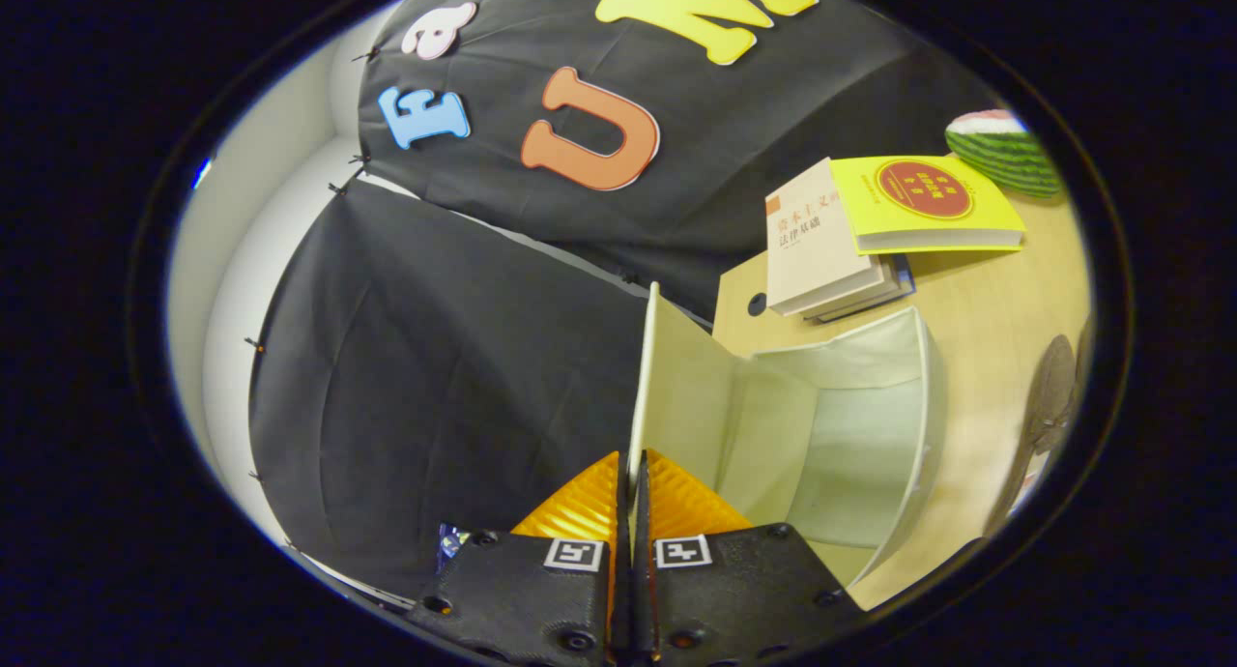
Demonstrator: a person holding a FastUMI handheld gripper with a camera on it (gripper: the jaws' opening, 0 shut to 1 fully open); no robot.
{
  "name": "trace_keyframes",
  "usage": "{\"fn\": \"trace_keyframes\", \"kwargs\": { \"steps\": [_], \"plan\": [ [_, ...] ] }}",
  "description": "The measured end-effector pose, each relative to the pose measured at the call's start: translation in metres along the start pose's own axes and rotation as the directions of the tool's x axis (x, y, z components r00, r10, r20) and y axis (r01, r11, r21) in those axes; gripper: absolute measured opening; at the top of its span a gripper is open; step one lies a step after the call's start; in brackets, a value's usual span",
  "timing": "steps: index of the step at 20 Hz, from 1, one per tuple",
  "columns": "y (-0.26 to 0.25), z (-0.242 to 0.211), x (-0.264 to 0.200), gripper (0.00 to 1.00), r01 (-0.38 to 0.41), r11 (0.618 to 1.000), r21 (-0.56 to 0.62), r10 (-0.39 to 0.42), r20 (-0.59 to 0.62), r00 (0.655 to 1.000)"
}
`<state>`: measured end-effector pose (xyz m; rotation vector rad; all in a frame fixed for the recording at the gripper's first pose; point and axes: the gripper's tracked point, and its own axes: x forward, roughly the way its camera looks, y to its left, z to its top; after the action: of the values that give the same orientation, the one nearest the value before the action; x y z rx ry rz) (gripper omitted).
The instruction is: Open the storage box then place both shoes into the box .Put the left shoe in first, then the right shoe, with the right side of both shoes facing outward in a uniform manner.
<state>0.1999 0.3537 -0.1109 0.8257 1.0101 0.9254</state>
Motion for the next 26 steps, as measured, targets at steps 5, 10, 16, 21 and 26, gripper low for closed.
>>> {"fn": "trace_keyframes", "kwargs": {
  "steps": [5,10,16,21,26],
  "plan": [
    [0.029,-0.011,0.029,0.08,0.012,0.999,-0.035,-0.012,-0.009,1.0],
    [0.052,-0.019,0.066,0.06,0.001,0.999,0.046,0.0,-0.012,1.0],
    [0.059,-0.042,0.074,0.69,0.044,0.995,0.087,-0.043,-0.006,0.999],
    [0.016,-0.044,0.078,0.98,0.167,0.983,0.076,-0.165,-0.032,0.986],
    [-0.04,-0.014,0.047,1.0,0.377,0.926,0.01,-0.377,0.075,0.923]
  ]
}}
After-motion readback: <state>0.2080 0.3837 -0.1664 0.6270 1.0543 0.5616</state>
